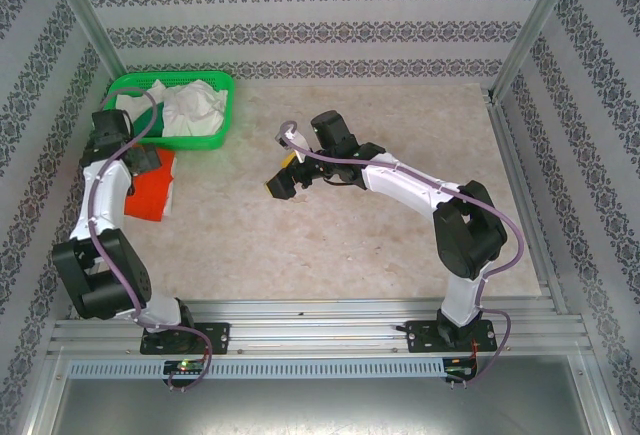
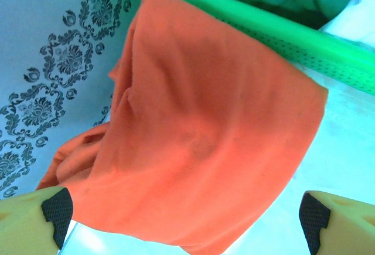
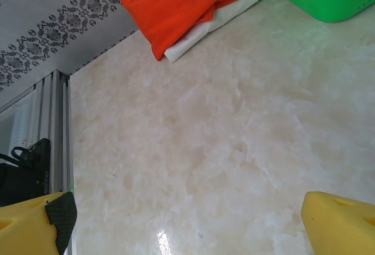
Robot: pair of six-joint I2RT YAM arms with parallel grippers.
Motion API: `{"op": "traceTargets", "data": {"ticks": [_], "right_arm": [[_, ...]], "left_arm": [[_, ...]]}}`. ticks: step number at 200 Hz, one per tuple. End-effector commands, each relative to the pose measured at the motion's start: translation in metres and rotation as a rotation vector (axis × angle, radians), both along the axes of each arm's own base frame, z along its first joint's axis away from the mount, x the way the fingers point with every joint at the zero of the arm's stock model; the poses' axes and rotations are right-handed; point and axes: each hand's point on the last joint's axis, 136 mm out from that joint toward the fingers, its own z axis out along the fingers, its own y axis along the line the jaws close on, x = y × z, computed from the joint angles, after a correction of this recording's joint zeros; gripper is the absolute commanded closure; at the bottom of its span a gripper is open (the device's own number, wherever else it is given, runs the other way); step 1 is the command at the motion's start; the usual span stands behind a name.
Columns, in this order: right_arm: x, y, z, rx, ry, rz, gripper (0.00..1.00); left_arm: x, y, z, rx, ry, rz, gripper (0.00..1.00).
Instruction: Fold and stack the t-shirts
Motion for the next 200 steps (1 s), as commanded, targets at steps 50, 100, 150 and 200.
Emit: {"op": "traceTargets", "data": {"ticks": [50, 100, 150, 200], "right_arm": [[-0.004, 0.003, -0.002, 0.016, 0.017, 0.025, 0.02], [-0.005, -0.007, -0.007, 0.0, 0.028, 0.004, 0.02], [-0.002, -0.008, -0.01, -0.006, 0.036, 0.001, 0.02], [0.0, -0.009, -0.012, -0.013, 0.043, 0.001, 0.02]], "left_arm": [[0.022, 0.001, -0.04, -0.071, 0.109, -0.011, 0.0], [0.027, 0.03, -0.065, -0.168, 0.088, 0.091, 0.0], [0.019, 0.036, -0.108, -0.38, 0.086, 0.212, 0.0], [0.022, 0.036, -0.129, -0.596, 0.018, 0.3, 0.0]]}}
